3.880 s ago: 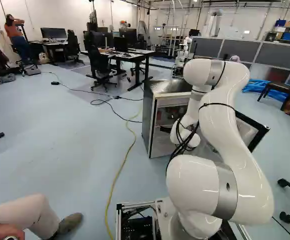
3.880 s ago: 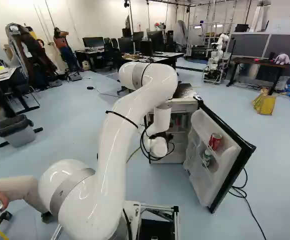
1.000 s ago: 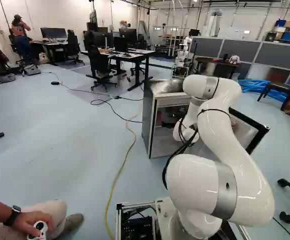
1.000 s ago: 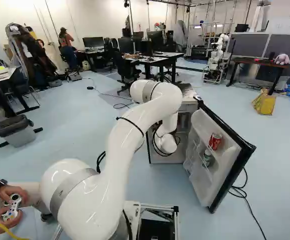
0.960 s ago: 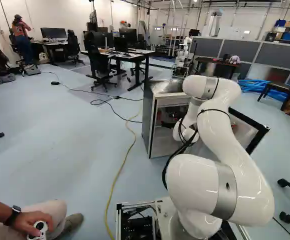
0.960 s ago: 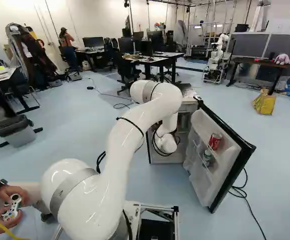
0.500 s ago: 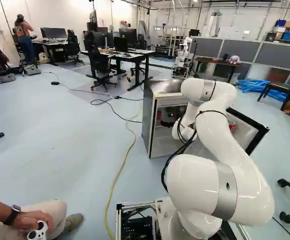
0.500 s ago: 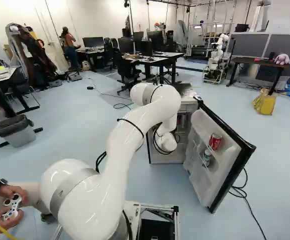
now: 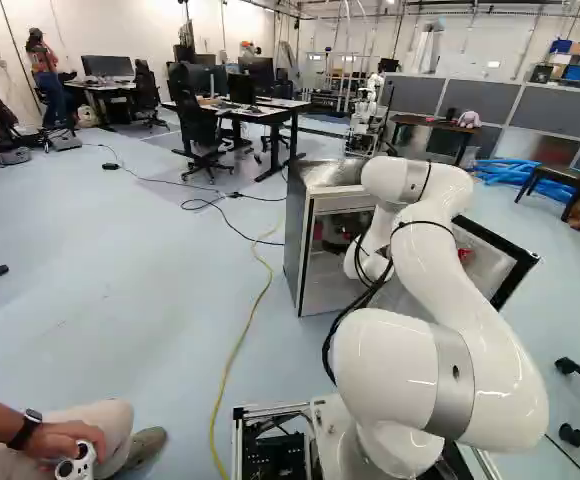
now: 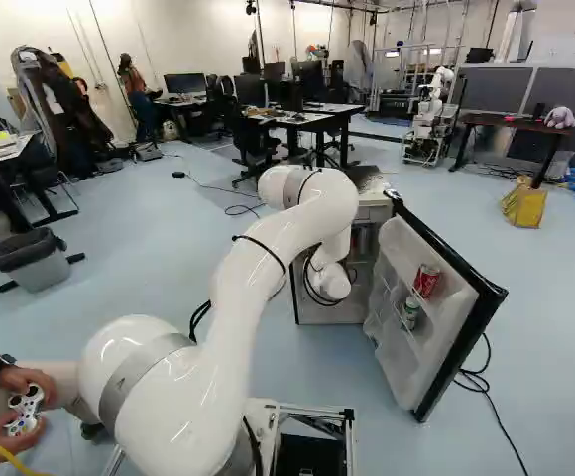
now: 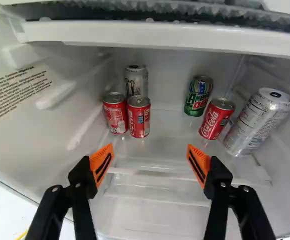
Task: Grab a drink from the fridge
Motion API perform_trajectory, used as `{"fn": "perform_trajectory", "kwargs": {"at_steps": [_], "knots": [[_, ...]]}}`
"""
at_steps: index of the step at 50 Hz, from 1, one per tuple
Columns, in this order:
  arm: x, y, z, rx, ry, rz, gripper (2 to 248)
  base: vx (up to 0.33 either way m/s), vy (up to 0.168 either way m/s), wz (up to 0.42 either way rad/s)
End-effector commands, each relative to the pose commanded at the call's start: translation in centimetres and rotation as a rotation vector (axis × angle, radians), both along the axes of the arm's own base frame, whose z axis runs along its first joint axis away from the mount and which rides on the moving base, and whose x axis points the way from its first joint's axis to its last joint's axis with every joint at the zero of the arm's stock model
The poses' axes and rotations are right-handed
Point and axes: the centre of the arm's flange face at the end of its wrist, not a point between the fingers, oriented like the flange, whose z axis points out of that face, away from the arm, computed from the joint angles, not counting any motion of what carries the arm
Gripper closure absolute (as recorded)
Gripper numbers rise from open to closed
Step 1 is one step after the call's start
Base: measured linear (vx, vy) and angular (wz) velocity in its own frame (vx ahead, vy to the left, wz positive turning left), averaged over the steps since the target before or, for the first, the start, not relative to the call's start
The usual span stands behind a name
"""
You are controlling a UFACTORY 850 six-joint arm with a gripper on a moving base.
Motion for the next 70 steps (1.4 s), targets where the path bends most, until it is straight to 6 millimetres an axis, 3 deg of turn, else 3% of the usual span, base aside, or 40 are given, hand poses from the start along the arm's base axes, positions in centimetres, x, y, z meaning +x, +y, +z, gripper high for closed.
{"fn": "perform_trajectory", "kwargs": {"at_steps": [11, 16, 17, 23, 53, 70], "knots": [[0.0, 0.0, 0.0, 0.0, 0.0, 0.0, 43, 0.0, 0.0, 0.0], [0.0, 0.0, 0.0, 0.0, 0.0, 0.0, 49, 0.0, 0.0, 0.0], [0.0, 0.0, 0.0, 0.0, 0.0, 0.0, 62, 0.0, 0.0, 0.0], [0.0, 0.0, 0.0, 0.0, 0.0, 0.0, 65, 0.0, 0.0, 0.0], [-0.2, -0.1, -0.6, -0.012, 0.071, -0.002, 63, 0.0, 0.0, 0.0], [0.8, 0.0, -0.9, -0.02, 0.059, 0.005, 63, 0.0, 0.0, 0.0]]}}
